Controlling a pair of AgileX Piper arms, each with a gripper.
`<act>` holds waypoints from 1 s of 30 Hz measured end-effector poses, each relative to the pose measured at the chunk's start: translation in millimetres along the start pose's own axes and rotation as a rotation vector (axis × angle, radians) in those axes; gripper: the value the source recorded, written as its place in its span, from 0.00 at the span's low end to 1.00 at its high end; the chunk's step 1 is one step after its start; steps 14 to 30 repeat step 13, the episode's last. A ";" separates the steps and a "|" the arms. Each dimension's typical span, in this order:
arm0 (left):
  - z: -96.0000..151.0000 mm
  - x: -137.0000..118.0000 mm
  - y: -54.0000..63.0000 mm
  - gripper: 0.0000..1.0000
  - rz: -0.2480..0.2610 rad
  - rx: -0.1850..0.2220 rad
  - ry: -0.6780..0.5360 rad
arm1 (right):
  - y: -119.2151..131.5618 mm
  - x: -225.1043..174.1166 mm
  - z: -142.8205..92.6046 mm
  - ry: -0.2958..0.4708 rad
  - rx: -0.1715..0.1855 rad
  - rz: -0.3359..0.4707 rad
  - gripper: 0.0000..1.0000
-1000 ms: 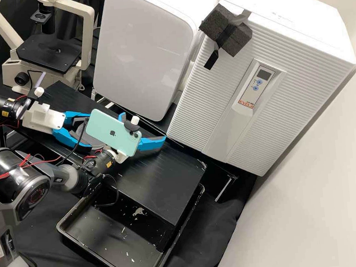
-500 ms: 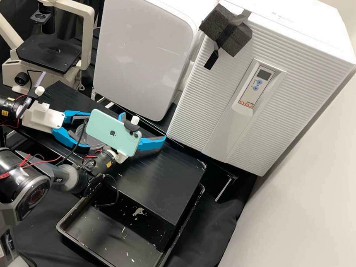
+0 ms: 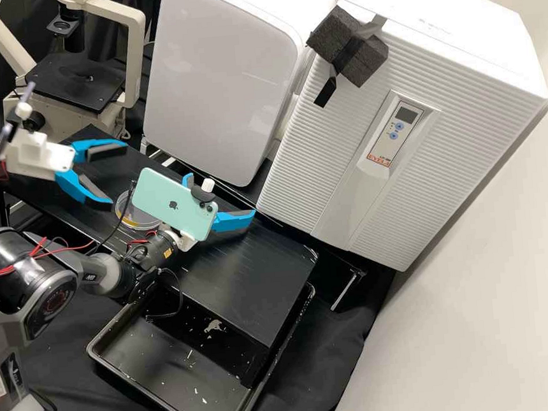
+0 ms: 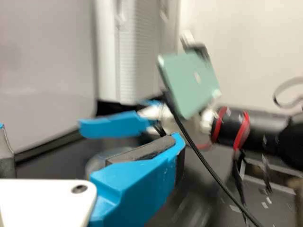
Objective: Place the petri dish on the bench
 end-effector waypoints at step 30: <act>-35.9 -56.8 -15.6 1.00 0.206 0.208 0.507 | 0.0 0.0 0.0 0.000 0.000 0.000 1.00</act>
